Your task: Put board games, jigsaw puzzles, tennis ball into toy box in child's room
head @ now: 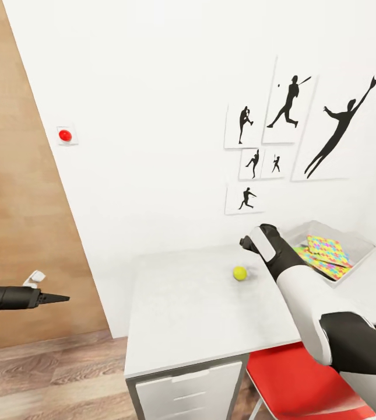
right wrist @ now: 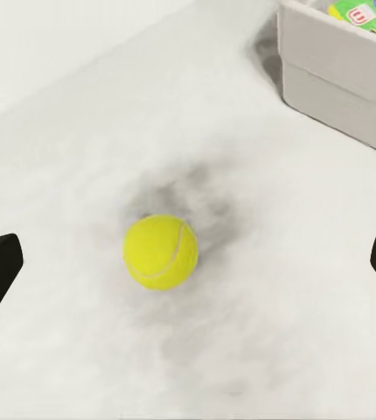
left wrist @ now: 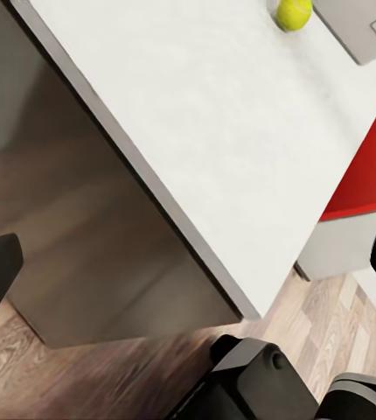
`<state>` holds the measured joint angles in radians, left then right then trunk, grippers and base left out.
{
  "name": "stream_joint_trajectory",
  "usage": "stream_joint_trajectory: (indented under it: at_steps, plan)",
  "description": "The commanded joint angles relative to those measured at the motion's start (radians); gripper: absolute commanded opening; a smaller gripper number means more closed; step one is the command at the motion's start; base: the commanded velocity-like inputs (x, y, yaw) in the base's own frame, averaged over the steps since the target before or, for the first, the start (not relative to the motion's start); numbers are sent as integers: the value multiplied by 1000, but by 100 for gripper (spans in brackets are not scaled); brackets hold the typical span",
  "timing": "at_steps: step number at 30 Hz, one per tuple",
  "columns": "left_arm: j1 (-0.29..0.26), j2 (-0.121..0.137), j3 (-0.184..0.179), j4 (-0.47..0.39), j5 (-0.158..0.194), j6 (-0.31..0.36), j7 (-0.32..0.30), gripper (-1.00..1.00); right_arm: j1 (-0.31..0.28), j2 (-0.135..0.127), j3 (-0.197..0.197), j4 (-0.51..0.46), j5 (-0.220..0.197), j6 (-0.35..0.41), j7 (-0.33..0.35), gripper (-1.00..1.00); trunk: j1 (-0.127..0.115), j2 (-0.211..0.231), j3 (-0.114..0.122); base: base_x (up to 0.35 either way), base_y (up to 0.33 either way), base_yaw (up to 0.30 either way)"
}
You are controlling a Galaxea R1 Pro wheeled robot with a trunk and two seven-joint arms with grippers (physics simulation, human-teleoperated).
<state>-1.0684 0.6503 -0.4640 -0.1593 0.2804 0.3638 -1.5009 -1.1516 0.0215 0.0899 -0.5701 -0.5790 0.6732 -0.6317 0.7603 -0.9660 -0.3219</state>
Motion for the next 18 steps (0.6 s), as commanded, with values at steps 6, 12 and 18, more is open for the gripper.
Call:
stream_joint_trajectory:
  at_steps: [6,12,18]
  plan:
    - [-1,2,-8,0,8,9,-2,100,1,-1,25,1,-11,-17,-1,100,0,-1,-1,15,57,0]
    - [-1,2,-8,0,8,9,-2,100,2,-2,28,1,-12,-23,0,100,0,-1,-2,2,148,0]
    - [-1,2,-8,1,9,-2,-2,100,1,-2,28,1,-10,-24,0,100,0,-1,-5,0,34,0]
